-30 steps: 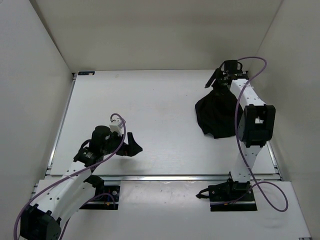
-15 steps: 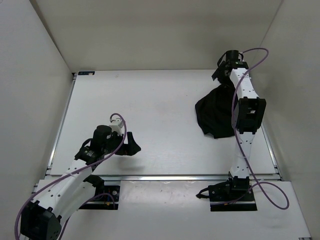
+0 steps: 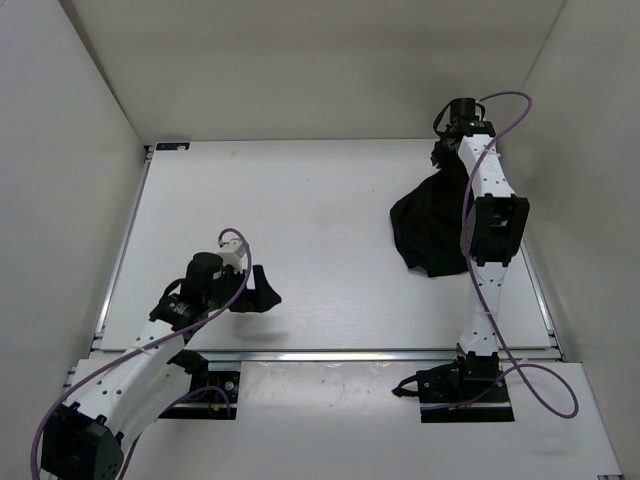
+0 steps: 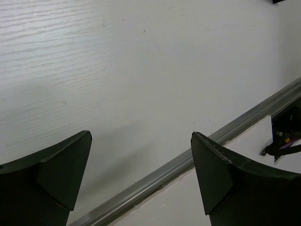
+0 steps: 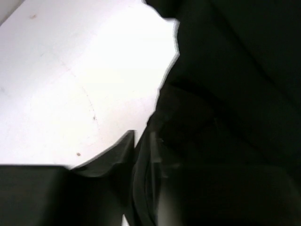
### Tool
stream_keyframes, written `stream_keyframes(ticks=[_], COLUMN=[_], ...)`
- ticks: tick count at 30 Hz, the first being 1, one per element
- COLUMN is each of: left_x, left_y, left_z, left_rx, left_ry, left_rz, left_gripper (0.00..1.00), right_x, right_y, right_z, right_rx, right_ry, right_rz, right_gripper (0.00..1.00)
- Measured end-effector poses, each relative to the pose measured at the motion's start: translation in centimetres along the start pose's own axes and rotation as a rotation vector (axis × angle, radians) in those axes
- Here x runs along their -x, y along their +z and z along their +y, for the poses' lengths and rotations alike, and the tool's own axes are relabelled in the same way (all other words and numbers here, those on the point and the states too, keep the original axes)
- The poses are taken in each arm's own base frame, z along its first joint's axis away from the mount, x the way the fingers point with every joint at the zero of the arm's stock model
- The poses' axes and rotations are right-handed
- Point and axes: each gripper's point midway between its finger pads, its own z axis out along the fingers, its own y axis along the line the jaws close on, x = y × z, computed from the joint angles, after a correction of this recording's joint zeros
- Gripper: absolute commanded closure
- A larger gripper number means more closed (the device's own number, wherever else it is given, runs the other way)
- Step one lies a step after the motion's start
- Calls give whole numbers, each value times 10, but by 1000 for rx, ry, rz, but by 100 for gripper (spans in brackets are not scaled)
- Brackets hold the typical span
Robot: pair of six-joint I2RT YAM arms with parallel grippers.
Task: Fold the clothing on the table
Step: Move the skirt to the center of the board
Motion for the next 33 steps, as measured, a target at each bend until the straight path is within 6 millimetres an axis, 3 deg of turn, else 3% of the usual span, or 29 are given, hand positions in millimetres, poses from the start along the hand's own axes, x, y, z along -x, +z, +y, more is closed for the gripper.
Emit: stream_keyframes(ticks=[4, 9, 15, 17, 19, 21, 27, 29, 33], left_x=[10, 36, 59, 60, 59, 57, 41, 35, 33], left_y=[-2, -12, -22, -23, -24, -24, -17, -15, -13], left_z=[1, -8, -20, -21, -23, -24, -18, -15, -9], left_rx=[14, 14, -3, -10, -25, -35, -47, -41, -15], left_ry=[-22, -31, -36, -56, -73, -85, -127, -132, -121], left_rz=[-19, -76, -142, -145, -152, -158, -135, -120, -113], left_gripper=[5, 5, 5, 6, 6, 7, 8, 7, 7], right_x=[11, 9, 19, 7, -1, -3, -16, -24, -31], right_y=[-7, -27, -93, -115, -127, -124, -71, -57, -31], right_z=[28, 65, 117, 120, 105, 72, -20, -33, -33], right_rx=[127, 287, 373, 384, 367, 308, 114, 87, 91], right_ry=[-34, -106, -229, -233, -200, -147, -3, 20, 39], right_rz=[-27, -5, -112, -101, -77, -52, 33, 64, 95], right_gripper=[100, 100, 98, 80, 68, 63, 59, 58, 57])
